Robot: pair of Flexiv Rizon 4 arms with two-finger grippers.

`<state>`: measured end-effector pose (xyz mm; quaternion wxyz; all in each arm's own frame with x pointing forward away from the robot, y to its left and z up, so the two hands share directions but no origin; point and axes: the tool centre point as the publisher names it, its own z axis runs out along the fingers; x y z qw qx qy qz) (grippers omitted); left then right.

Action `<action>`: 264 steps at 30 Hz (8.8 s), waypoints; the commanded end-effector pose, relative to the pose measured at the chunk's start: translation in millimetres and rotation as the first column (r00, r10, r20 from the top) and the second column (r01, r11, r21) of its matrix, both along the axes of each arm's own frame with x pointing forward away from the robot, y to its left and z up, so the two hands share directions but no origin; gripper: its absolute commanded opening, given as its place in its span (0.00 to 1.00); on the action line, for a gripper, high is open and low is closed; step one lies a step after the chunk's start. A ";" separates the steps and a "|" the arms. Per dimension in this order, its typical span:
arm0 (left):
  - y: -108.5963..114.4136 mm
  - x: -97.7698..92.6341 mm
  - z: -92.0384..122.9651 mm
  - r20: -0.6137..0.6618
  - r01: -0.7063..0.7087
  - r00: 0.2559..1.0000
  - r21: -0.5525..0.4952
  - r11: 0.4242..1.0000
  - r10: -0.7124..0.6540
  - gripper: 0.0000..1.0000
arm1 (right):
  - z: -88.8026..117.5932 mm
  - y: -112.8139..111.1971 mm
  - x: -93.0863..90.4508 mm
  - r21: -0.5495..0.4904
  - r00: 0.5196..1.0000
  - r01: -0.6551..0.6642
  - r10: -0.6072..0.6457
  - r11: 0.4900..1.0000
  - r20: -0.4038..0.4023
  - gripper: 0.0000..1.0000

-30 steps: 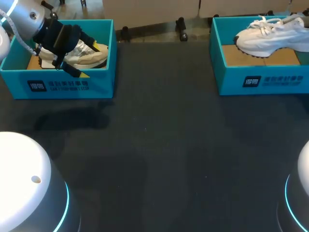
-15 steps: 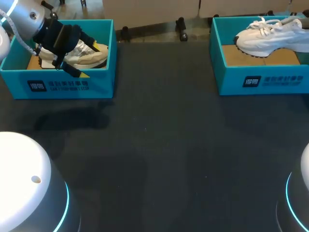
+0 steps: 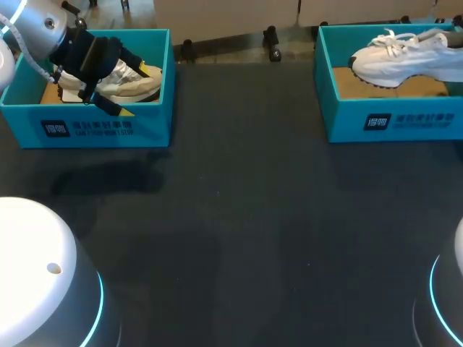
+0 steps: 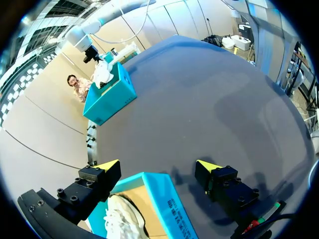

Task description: Take the shoe out of the shoebox, open the shoe tongue, remove and reinsert the insole, then place the shoe into the shoebox

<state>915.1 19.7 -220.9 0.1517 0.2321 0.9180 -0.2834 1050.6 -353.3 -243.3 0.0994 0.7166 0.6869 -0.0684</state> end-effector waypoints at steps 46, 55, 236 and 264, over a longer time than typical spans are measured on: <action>-0.1 0.1 0.8 -0.002 0.000 1.000 0.004 1.000 0.000 1.00 | -71.4 -1.7 -21.0 -0.056 0.998 0.049 -0.051 0.997 -0.042 0.00; -0.1 0.1 0.8 -0.002 0.000 1.000 0.004 1.000 0.000 1.00 | -84.1 -5.5 -19.1 -0.052 0.998 0.047 -0.049 0.998 -0.041 0.00; 198.7 247.0 -26.7 -0.052 0.661 0.466 0.684 0.308 -0.883 1.00 | -11.8 163.6 -76.1 0.011 0.977 -0.084 0.080 0.996 0.197 1.00; 219.9 253.1 -44.2 -0.131 0.671 0.403 0.716 0.195 -0.906 1.00 | -11.8 163.6 -76.1 0.011 0.977 -0.084 0.080 0.996 0.197 1.00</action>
